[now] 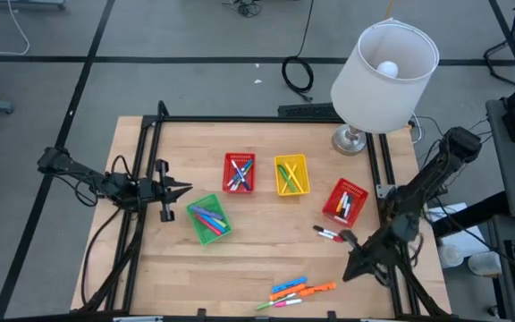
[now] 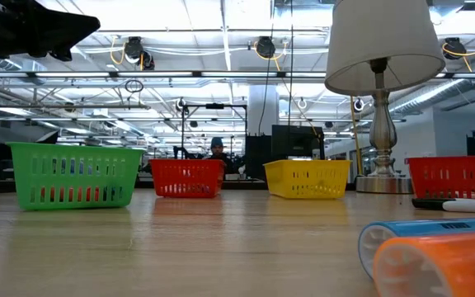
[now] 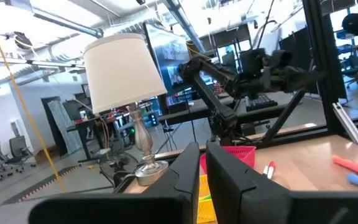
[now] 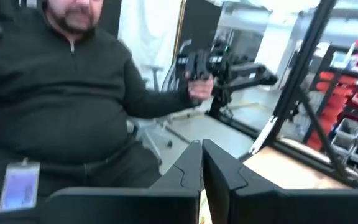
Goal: Pick & Place Markers
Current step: Put the light blue highlighter into the green bin
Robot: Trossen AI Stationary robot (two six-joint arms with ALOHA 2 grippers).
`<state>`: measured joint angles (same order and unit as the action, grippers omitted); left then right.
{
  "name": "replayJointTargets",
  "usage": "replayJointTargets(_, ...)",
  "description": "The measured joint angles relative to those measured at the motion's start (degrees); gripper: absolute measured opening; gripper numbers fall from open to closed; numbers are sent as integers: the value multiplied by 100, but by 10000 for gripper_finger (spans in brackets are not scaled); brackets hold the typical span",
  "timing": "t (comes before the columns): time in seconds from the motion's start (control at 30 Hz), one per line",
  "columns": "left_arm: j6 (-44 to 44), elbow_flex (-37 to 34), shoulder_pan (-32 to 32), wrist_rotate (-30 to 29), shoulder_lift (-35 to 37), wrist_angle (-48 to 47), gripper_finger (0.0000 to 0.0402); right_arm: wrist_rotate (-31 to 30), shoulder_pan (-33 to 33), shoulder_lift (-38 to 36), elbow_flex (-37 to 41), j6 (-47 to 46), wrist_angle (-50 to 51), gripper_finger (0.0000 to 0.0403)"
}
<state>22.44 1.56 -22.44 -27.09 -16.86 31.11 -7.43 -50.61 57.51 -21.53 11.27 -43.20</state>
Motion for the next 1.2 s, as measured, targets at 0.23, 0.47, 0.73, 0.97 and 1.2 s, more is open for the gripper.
replayJointTargets(0.23, -22, 0, 0, -1, -1, 0, 37, -361, -2, -2008, 906, 165, 118, 1)
replayJointTargets(0.47, -20, 0, 0, -2, 0, 0, 37, -919, 3, -3757, 1428, -297, 1018, 1)
replayJointTargets(0.73, -18, 0, 2, -324, -2, 0, 37, -948, 3, -3830, 2044, -412, 1015, 0)
replayJointTargets(0.97, -30, 0, 1, -345, 0, 2, 37, -1374, 0, -3826, 2048, -499, 1219, 0)
replayJointTargets(1.2, -160, 0, 1, -348, 0, 2, 37, -2449, 3, -3812, 2058, -764, 1744, 0)
